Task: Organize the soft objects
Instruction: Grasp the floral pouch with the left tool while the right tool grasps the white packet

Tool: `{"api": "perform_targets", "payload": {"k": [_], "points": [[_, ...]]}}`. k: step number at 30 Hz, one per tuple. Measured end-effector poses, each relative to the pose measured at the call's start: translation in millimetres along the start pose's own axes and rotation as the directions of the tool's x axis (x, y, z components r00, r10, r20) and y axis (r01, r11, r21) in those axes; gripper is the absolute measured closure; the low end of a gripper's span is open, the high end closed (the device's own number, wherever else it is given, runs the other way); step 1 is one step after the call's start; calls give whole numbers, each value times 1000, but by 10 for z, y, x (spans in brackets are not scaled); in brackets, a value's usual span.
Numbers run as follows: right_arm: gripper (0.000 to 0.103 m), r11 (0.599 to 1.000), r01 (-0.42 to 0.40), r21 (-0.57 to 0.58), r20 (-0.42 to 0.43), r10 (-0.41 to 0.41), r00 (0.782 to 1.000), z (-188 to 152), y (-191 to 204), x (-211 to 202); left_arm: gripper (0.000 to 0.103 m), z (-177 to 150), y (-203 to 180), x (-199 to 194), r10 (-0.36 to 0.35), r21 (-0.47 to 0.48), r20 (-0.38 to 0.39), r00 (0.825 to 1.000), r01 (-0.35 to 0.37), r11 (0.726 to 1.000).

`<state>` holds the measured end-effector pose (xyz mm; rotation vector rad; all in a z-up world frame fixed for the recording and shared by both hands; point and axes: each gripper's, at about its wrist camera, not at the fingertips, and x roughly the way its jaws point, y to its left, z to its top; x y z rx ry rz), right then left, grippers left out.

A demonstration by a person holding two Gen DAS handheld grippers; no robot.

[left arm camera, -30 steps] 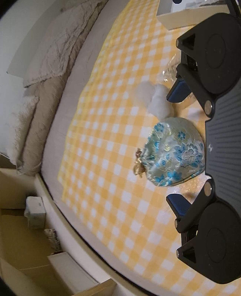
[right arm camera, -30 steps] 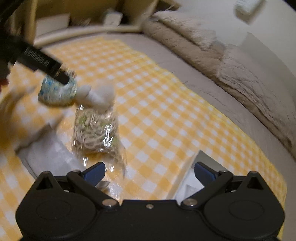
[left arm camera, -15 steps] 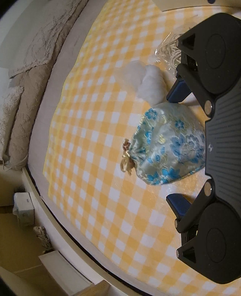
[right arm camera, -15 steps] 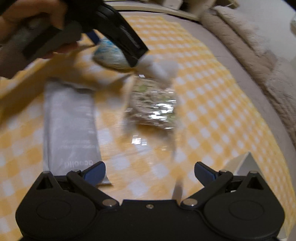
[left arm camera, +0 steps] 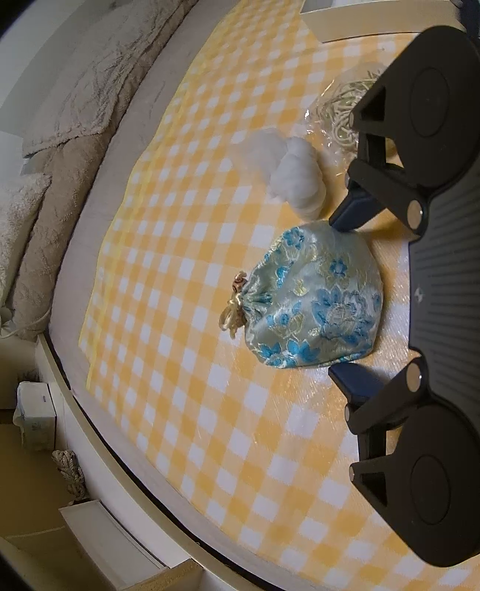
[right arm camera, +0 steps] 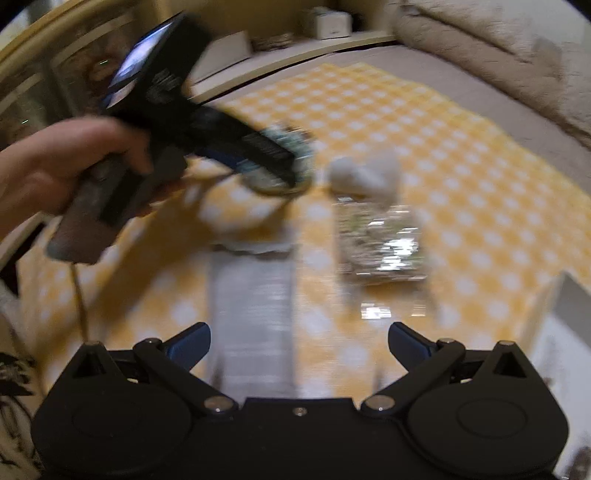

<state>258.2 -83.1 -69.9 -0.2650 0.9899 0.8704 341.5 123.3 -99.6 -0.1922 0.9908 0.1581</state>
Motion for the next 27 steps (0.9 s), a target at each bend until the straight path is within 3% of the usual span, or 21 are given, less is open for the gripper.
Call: {"api": "perform_targets", "payload": {"k": [4, 9, 12, 18, 21, 23, 27], "points": [[0, 998, -32, -45, -34, 30, 999, 2, 239, 160, 3, 5, -47, 65, -28, -8, 3, 1000, 28, 1000], [0, 997, 43, -65, -41, -46, 998, 37, 352, 290, 0, 18, -103, 139, -5, -23, 20, 1000, 6, 1000], [10, 998, 55, -33, -36, -56, 998, 20, 304, 291, 2, 53, -114, 181, 6, -15, 23, 1000, -6, 1000], [12, 997, 41, -61, -77, -46, 996, -62, 283, 389, 22, 46, -159, 176, 62, 66, 41, 997, -64, 996], [20, 999, 27, -35, -91, -30, 995, -88, 261, 388, 36, 58, -136, 142, 62, 69, 40, 997, -65, 996], [38, 999, 37, -14, -86, -38, 996, -61, 229, 360, 43, 64, -88, 105, 49, 55, 38, 998, -51, 997], [47, 999, 25, 30, -78, -23, 997, -30, 163, 281, 45, 53, 18, 2, 25, 26, 34, 999, -26, 999]]}}
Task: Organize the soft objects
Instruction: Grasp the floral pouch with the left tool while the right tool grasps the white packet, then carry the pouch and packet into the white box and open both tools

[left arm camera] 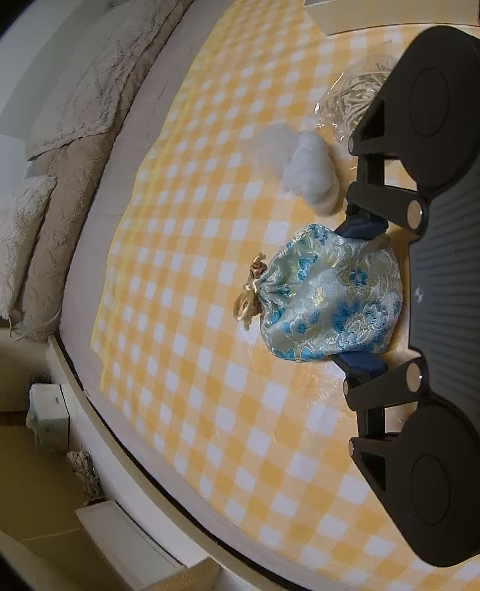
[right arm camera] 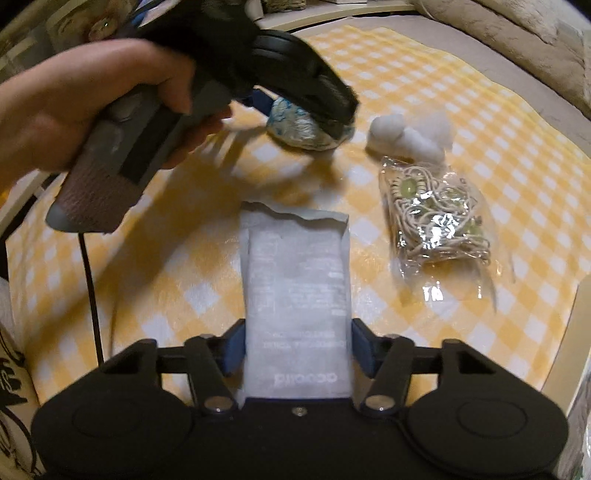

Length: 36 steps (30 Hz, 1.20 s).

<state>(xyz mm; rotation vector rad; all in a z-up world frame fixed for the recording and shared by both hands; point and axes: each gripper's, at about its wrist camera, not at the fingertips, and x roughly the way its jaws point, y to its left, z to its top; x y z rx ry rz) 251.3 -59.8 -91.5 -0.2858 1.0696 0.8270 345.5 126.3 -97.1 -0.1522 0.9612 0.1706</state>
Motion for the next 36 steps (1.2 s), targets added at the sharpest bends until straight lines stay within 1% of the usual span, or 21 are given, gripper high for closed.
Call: {"api": "perform_targets", "payload": {"k": [5, 10, 15, 19, 23, 27, 31, 36], "points": [[49, 999, 35, 0, 51, -35, 998, 12, 12, -192, 46, -21, 78, -262, 7, -15, 31, 1000, -7, 1000], [49, 995, 88, 55, 125, -94, 988, 40, -68, -413, 46, -24, 75, -630, -24, -32, 85, 996, 27, 999], [49, 980, 154, 124, 214, -178, 961, 11, -159, -713, 46, -79, -43, -932, -56, 2, 132, 990, 57, 998], [49, 968, 177, 175, 273, -221, 936, -24, -243, -924, 46, -132, -156, -1128, -94, 24, 162, 982, 91, 996], [50, 952, 201, 230, 292, -264, 919, -62, -351, -1035, 46, -162, -292, -1243, -123, 45, 176, 977, 117, 992], [50, 944, 223, 245, 318, -296, 901, -90, -390, -1160, 46, -178, -441, -1352, -149, 58, 192, 970, 140, 988], [50, 930, 260, 260, 339, -340, 877, -197, -466, -1349, 46, -185, -581, -1420, -174, 68, 206, 963, 164, 984], [51, 910, 276, 308, 346, -377, 859, -328, -615, -1526, 46, -188, -783, -1450, -214, 58, 213, 953, 206, 977]]}}
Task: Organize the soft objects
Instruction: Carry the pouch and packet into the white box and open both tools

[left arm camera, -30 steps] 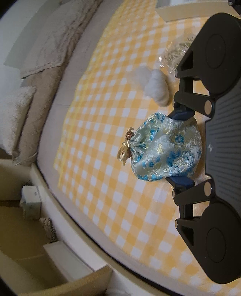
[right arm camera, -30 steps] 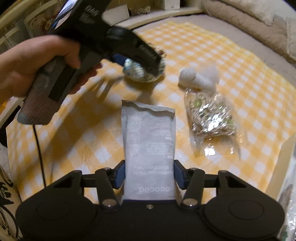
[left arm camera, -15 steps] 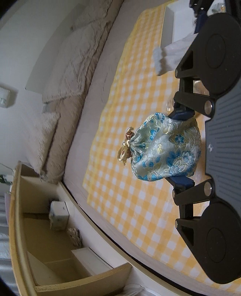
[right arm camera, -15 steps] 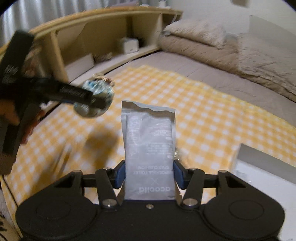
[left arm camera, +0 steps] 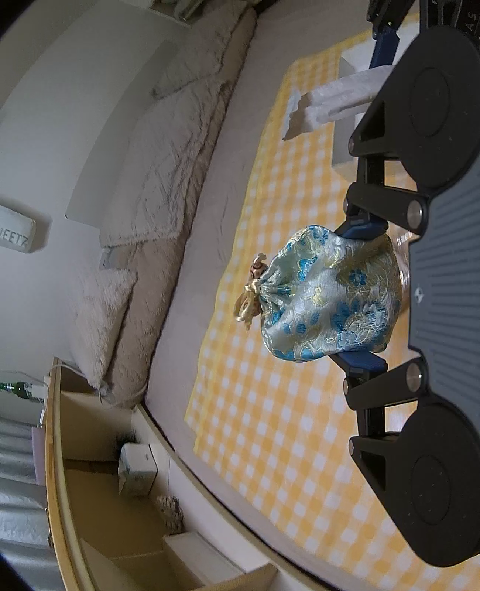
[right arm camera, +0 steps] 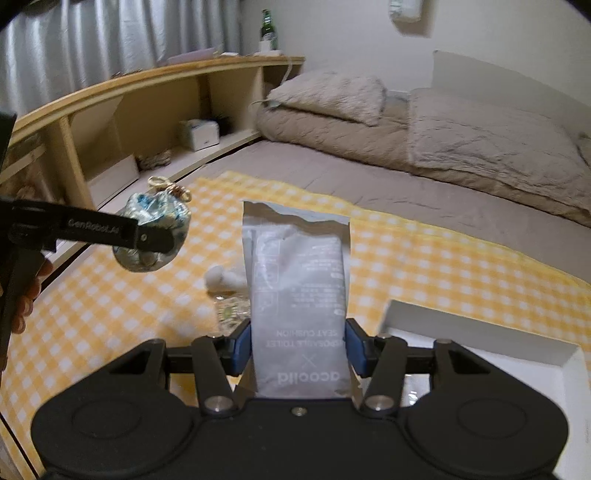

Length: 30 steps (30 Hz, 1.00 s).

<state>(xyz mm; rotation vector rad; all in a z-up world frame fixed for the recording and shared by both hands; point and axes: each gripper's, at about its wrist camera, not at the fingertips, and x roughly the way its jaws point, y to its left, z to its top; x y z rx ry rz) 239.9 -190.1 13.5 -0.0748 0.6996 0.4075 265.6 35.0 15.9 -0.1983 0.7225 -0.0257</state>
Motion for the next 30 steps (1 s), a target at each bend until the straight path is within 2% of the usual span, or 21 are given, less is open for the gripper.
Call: {"api": "perform_targets", "payload": {"k": [7, 11, 18, 22, 30], "points": [[51, 997, 77, 27, 16, -78, 997, -86, -371, -187, 46, -17, -452, 138, -76, 42, -7, 997, 76, 996], [51, 988, 126, 88, 14, -127, 992, -152, -641, -265, 46, -43, -718, 249, -119, 70, -18, 993, 120, 990], [51, 964, 212, 161, 5, -216, 976, -286, -1100, -398, 46, -133, -1197, 448, -195, 132, -39, 980, 199, 971], [51, 947, 256, 197, -4, -260, 966, -360, -1334, -444, 46, -175, -1452, 613, -227, 136, -51, 973, 232, 963], [50, 918, 323, 229, -47, -321, 946, -495, -1647, -408, 46, -355, -1873, 1076, -317, 126, -137, 938, 334, 934]]}}
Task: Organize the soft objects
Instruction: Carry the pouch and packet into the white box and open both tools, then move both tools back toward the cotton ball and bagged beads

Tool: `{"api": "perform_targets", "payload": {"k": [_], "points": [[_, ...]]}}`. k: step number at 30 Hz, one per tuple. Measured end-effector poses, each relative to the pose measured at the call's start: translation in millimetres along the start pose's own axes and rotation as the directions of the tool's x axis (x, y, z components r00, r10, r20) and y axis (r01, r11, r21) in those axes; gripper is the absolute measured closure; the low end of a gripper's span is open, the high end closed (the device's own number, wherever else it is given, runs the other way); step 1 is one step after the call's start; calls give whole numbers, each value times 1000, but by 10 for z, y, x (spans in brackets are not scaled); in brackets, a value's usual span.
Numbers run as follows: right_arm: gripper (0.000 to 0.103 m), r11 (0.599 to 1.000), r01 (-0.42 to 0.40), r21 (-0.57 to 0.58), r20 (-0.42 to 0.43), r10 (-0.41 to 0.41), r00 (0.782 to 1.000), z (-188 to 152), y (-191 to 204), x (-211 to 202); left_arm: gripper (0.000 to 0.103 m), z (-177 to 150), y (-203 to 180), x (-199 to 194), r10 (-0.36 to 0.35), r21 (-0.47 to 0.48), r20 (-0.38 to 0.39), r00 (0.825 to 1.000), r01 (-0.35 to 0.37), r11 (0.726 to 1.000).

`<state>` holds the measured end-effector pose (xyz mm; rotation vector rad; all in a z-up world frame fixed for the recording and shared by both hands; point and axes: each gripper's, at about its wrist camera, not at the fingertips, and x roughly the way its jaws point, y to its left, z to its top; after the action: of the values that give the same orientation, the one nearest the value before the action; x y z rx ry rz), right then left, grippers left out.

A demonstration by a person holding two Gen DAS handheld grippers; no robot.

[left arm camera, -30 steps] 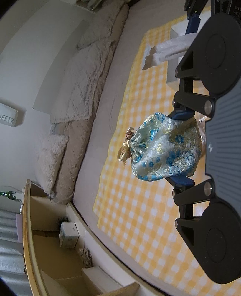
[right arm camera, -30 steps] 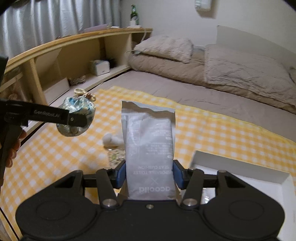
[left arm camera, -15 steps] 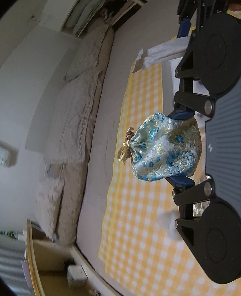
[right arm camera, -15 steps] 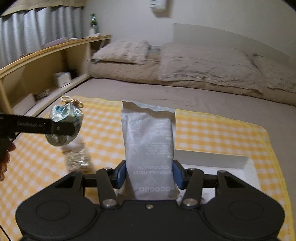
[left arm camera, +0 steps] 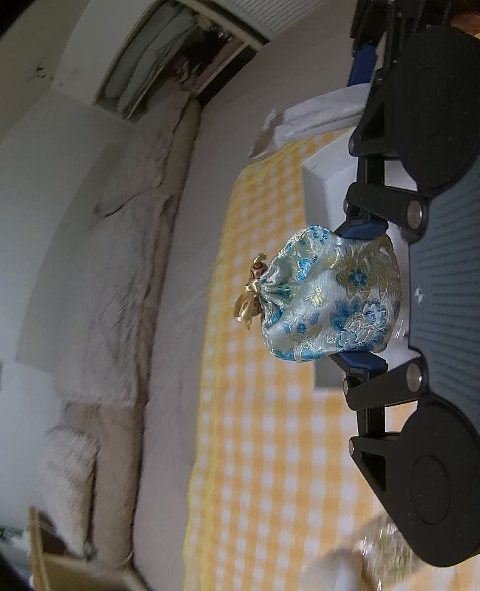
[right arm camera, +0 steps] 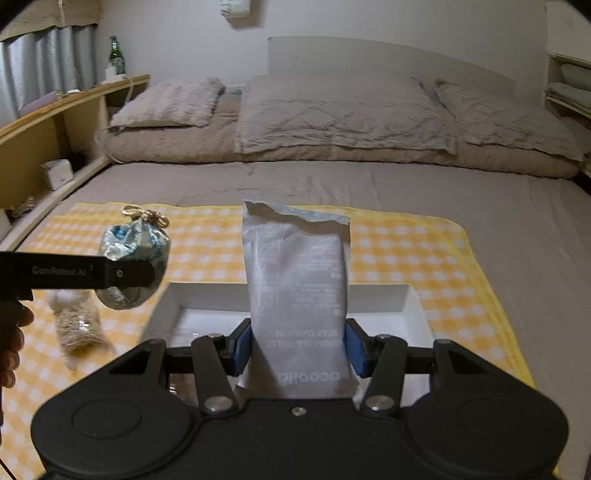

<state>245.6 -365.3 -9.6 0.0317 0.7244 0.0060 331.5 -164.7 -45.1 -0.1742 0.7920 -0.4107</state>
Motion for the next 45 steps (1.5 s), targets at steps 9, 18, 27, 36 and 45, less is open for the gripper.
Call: {"api": "perform_targets", "payload": {"k": [9, 18, 27, 36, 45], "points": [[50, 997, 76, 21, -75, -74, 994, -108, -300, 344, 45, -124, -16, 439, -77, 30, -69, 995, 79, 996], [47, 997, 78, -20, -117, -80, 990, -160, -281, 567, 17, -174, -95, 606, -73, 74, -85, 994, 79, 994], [22, 993, 116, 5, -179, -113, 977, -252, -409, 575, 10, -270, -185, 591, -50, 169, -164, 985, 78, 982], [37, 996, 90, -13, -224, -90, 971, -303, -448, 441, 6, -323, -269, 444, -45, 227, -170, 985, 83, 970], [74, 978, 93, -187, -399, -162, 903, -503, -272, 766, 6, -325, -275, 431, -47, 244, -177, 983, 90, 965]]}}
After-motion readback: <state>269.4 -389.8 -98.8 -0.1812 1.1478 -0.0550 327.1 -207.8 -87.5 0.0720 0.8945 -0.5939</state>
